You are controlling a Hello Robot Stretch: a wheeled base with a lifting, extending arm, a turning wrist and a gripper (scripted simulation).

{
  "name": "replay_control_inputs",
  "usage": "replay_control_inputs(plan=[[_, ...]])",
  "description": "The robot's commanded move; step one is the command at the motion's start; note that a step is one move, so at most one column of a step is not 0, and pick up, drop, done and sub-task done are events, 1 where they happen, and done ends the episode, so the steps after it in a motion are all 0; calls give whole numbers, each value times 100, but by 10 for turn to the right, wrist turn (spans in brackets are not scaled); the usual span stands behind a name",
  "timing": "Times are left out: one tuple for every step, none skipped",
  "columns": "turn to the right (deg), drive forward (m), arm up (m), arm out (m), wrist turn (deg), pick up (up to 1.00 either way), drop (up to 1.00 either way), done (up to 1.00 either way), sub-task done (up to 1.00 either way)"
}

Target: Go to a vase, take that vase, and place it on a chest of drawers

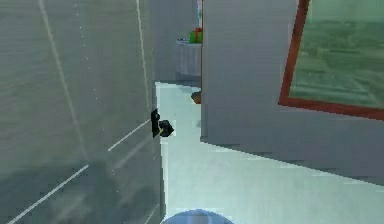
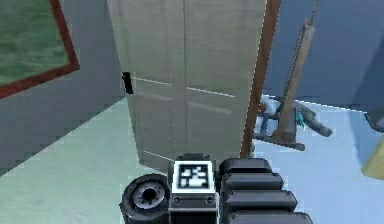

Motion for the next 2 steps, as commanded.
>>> replay_control_inputs(plan=[[30, 0, 0, 0, 0, 0, 0, 0, 0], [210, 0, 0, 0, 0, 0, 0, 0, 0]])
